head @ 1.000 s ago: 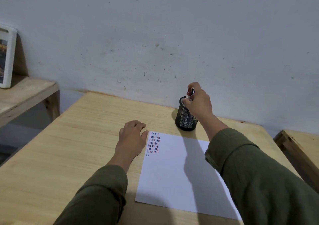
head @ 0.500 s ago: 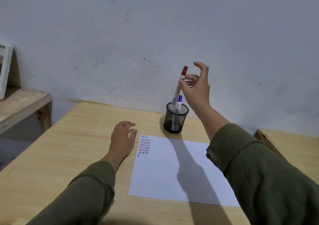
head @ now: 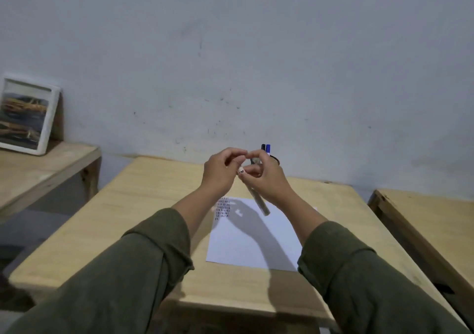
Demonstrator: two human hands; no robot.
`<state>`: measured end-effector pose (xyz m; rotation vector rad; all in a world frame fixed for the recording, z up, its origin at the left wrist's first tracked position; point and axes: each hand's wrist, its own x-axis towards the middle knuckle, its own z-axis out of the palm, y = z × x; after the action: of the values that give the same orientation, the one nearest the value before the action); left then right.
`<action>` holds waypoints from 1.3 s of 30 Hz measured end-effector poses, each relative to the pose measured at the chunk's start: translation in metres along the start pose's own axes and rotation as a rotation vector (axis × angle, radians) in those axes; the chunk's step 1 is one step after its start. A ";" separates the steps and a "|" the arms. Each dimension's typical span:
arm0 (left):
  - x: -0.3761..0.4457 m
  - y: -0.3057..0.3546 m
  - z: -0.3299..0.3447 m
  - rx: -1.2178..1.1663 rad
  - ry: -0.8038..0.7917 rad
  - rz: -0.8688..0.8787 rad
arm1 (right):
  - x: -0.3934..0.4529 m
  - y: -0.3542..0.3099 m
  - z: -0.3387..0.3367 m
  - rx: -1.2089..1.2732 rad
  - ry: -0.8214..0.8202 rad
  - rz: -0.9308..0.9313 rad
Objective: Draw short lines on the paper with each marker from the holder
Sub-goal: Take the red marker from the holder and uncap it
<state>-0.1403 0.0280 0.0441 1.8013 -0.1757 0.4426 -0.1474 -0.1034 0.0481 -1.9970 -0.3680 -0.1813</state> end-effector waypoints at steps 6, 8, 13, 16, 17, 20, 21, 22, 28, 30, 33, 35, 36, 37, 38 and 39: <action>-0.005 -0.002 -0.014 -0.143 0.159 -0.093 | -0.010 -0.001 -0.016 0.021 -0.066 0.087; -0.006 -0.003 -0.017 -0.158 0.177 -0.110 | -0.010 -0.005 -0.023 0.159 -0.013 0.121; -0.009 -0.005 -0.013 -0.097 0.148 -0.094 | -0.009 -0.007 -0.034 0.452 0.035 0.193; -0.010 -0.006 -0.010 -0.068 0.177 -0.097 | -0.011 -0.003 -0.034 0.701 0.040 0.231; -0.011 -0.006 -0.008 -0.070 0.168 -0.098 | -0.010 -0.002 -0.033 0.738 0.048 0.236; -0.016 -0.004 0.004 -0.069 0.082 -0.064 | -0.009 0.001 -0.024 0.742 0.044 0.251; -0.018 -0.003 0.008 -0.069 0.062 -0.042 | -0.008 0.001 -0.021 0.728 0.041 0.255; -0.019 -0.002 0.012 -0.068 0.051 -0.023 | -0.007 0.002 -0.018 0.716 0.035 0.254; -0.019 -0.010 0.011 0.002 0.009 0.013 | -0.008 0.008 -0.013 0.729 0.013 0.217; -0.018 -0.013 0.009 0.031 -0.010 0.017 | -0.008 0.010 -0.011 0.739 0.010 0.204; -0.018 -0.015 0.009 0.081 -0.028 0.016 | -0.010 0.013 -0.007 0.751 0.010 0.198; -0.018 -0.018 0.009 0.097 -0.032 -0.014 | -0.010 0.015 -0.005 0.748 -0.018 0.186; -0.018 -0.020 0.007 0.100 -0.019 -0.040 | -0.010 0.016 -0.005 0.746 -0.037 0.176; -0.017 -0.024 0.004 0.106 0.008 -0.070 | -0.010 0.017 -0.006 0.747 -0.050 0.167; -0.017 -0.028 -0.001 0.114 0.042 -0.102 | -0.010 0.017 -0.008 0.752 -0.050 0.160; -0.017 -0.034 -0.006 0.120 0.070 -0.138 | -0.010 0.018 -0.011 0.758 -0.038 0.156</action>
<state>-0.1454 0.0417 0.0083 1.8988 0.0250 0.4248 -0.1501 -0.1219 0.0351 -1.2714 -0.2508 0.0903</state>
